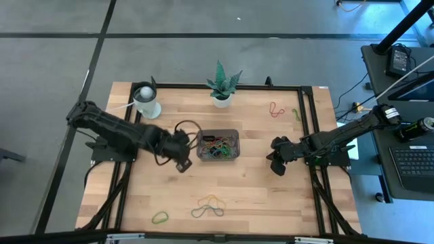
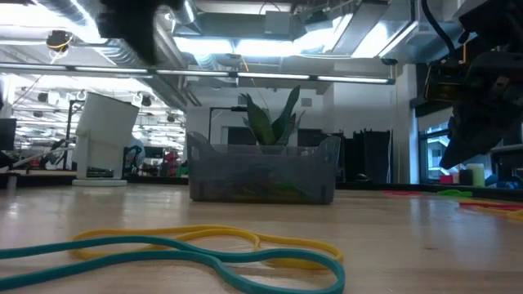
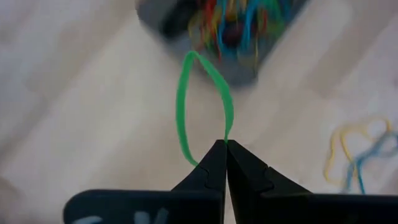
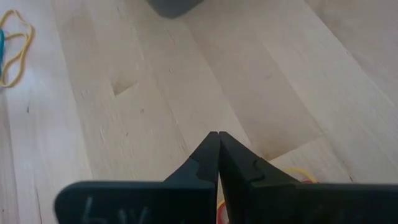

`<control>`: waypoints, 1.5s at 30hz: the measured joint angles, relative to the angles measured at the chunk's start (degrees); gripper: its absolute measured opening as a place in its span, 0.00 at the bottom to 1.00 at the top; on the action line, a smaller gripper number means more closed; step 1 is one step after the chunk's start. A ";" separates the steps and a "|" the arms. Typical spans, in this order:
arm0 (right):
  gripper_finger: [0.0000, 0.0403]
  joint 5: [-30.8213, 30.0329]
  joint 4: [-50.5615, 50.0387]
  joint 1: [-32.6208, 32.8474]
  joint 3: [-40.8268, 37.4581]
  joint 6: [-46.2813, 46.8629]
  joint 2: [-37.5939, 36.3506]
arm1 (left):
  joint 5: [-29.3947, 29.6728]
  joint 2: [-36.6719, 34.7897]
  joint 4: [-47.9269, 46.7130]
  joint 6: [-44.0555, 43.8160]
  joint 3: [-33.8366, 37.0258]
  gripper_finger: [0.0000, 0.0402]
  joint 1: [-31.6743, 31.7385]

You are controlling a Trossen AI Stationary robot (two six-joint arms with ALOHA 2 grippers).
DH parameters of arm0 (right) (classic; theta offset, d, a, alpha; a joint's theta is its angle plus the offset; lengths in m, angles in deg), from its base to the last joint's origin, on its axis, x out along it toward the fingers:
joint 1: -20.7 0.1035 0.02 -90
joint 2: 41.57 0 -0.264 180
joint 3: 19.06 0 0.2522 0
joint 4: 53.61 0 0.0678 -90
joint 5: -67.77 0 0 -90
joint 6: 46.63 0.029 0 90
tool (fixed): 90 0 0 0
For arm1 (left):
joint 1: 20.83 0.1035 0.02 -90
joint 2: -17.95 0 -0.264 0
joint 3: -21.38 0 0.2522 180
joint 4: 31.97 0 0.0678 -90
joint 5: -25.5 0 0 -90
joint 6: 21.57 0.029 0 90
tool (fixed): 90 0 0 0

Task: Pick and place rubber bands into bin
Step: Put the green rubber band into the black bin, then put the red rubber band into the black bin

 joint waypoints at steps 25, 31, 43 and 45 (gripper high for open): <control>0.03 0.00 0.46 -0.01 0.00 2.77 0.00 | -12.22 20.51 28.97 32.65 -2.21 0.00 17.14; 0.03 0.03 0.46 -0.02 0.00 2.58 0.00 | -13.83 26.84 28.59 29.12 -2.16 0.00 17.45; 0.03 0.05 0.39 0.00 0.00 2.51 0.00 | -11.91 26.92 28.37 23.03 -2.98 0.13 17.44; 0.03 0.05 0.37 -0.02 0.00 2.51 0.00 | -11.88 26.87 28.11 24.19 -4.19 0.17 17.43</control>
